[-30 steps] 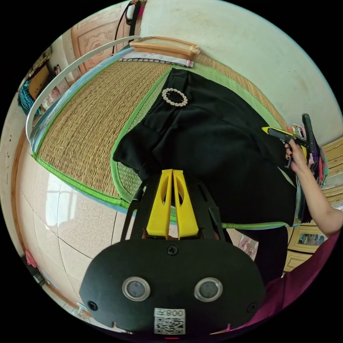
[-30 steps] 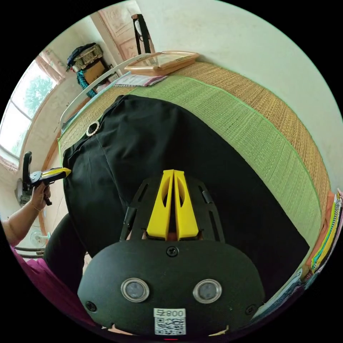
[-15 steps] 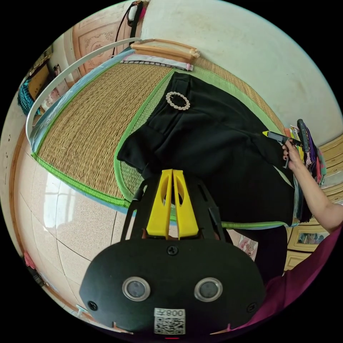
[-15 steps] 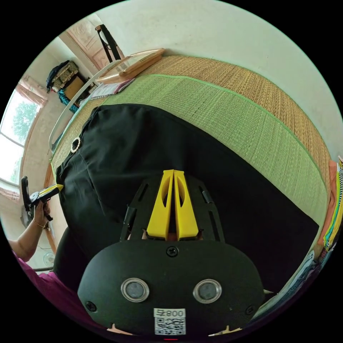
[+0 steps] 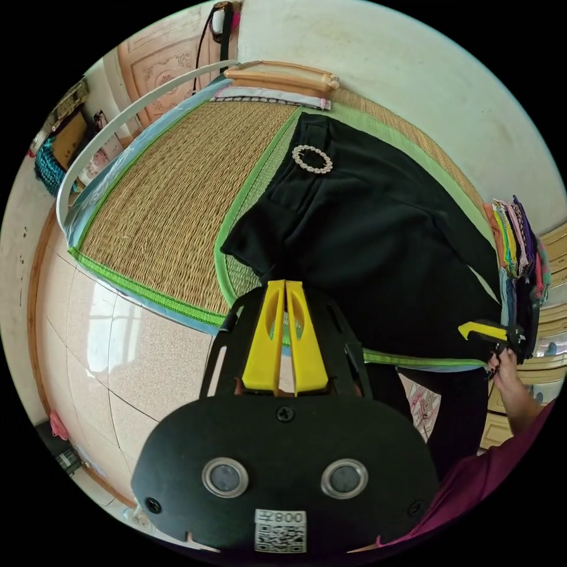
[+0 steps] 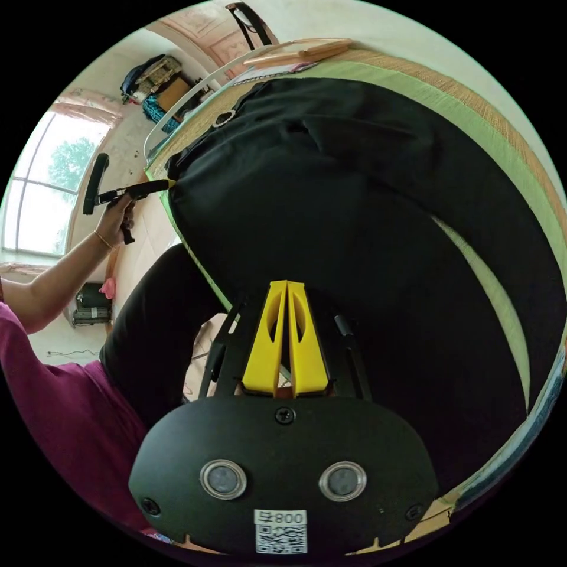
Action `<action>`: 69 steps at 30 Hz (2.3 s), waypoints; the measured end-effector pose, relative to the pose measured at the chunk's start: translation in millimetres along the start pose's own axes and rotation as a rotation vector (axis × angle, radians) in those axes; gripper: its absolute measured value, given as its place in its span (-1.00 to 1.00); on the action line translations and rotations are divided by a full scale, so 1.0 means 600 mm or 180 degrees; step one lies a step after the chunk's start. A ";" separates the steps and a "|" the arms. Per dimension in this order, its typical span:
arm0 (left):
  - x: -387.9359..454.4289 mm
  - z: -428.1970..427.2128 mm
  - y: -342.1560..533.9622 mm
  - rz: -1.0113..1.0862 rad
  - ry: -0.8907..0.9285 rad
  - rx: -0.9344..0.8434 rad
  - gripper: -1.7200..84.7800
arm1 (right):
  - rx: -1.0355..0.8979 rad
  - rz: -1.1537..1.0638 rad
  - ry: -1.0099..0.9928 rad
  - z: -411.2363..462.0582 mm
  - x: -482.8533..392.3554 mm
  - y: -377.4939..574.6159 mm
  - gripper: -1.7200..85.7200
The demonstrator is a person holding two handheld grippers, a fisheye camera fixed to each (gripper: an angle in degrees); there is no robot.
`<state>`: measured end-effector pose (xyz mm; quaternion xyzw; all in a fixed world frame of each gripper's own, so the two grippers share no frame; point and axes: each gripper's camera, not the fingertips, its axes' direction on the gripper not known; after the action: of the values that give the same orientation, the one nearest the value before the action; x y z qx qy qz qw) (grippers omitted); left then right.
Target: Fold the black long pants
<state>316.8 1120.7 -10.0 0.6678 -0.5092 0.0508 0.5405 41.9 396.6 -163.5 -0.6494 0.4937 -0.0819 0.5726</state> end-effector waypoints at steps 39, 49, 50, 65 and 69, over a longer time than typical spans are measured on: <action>0.344 0.003 -0.101 -0.0105 -0.0328 -0.0524 -0.96 | 0.0926 0.2564 0.0642 0.171 0.183 0.648 -0.96; 0.597 -0.045 -0.149 0.0520 0.0188 -0.0093 -0.95 | 0.1383 0.2716 0.0585 0.240 0.209 0.774 -0.96; 0.656 -0.041 -0.168 0.0746 0.0320 -0.0090 -0.95 | 0.1437 0.2718 0.0585 0.241 0.215 0.780 -0.96; 1.560 0.144 -0.420 0.2517 0.1374 -0.0354 -0.84 | 0.1914 0.2747 0.1301 0.255 0.444 0.849 -0.83; 1.771 0.178 -0.457 0.2870 0.1208 -0.0302 -0.81 | 0.1737 0.2781 0.1414 0.299 0.497 0.857 -0.84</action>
<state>972.9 345.7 419.0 0.3345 -0.6419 0.3772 0.5777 29.8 369.9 -783.8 -0.1799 0.7865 -0.0967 0.5828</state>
